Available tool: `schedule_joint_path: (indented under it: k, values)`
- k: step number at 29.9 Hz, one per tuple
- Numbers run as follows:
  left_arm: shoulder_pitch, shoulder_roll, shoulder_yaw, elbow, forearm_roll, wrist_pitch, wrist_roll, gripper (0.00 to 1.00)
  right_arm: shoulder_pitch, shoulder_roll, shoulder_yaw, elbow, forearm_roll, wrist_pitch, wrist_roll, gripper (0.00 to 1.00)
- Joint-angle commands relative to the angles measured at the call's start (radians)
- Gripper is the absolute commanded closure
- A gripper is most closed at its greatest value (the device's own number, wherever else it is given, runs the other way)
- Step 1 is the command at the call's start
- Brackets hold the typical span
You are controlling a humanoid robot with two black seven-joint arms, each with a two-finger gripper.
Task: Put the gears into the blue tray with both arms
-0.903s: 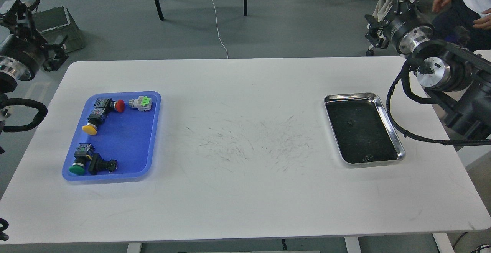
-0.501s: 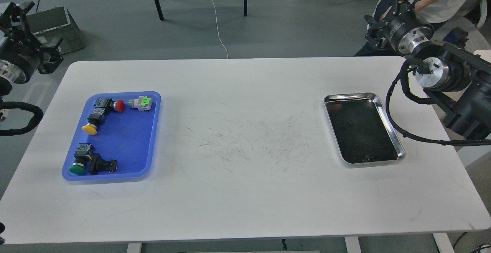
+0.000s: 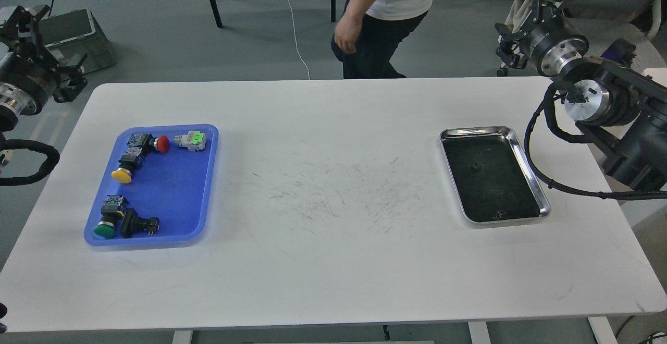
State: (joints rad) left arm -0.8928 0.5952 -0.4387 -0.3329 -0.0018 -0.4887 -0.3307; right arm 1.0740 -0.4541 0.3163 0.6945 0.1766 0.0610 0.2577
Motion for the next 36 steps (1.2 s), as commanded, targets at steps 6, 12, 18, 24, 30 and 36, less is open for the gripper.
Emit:
schedule_joint_path:
  k: [6,12,18,24,30,36]
  values:
    - [0.0,0.005,0.0,0.0,-0.001,0.0,0.001,0.01,-0.003,0.005,0.027,-0.003,0.0,0.0,0.003,0.01]
    - [-0.002,0.008,0.0,0.0,0.0,0.0,0.004,0.01,-0.005,0.006,0.027,-0.003,0.0,-0.003,0.003,0.01]
    - [-0.002,0.012,0.0,0.0,0.0,0.0,0.005,0.01,-0.009,0.006,0.027,-0.003,0.0,-0.003,0.003,0.01]
    - [-0.002,0.012,0.0,-0.001,0.0,0.0,0.005,0.01,-0.009,0.006,0.027,-0.001,0.0,-0.003,0.003,0.01]
    - [-0.002,0.009,0.0,-0.001,0.0,0.0,0.005,0.01,-0.009,0.005,0.018,0.003,-0.008,0.0,0.003,0.01]
    - [-0.002,0.008,0.0,-0.001,0.0,0.0,0.005,0.01,0.01,-0.014,-0.075,0.022,-0.081,0.011,-0.034,0.01]
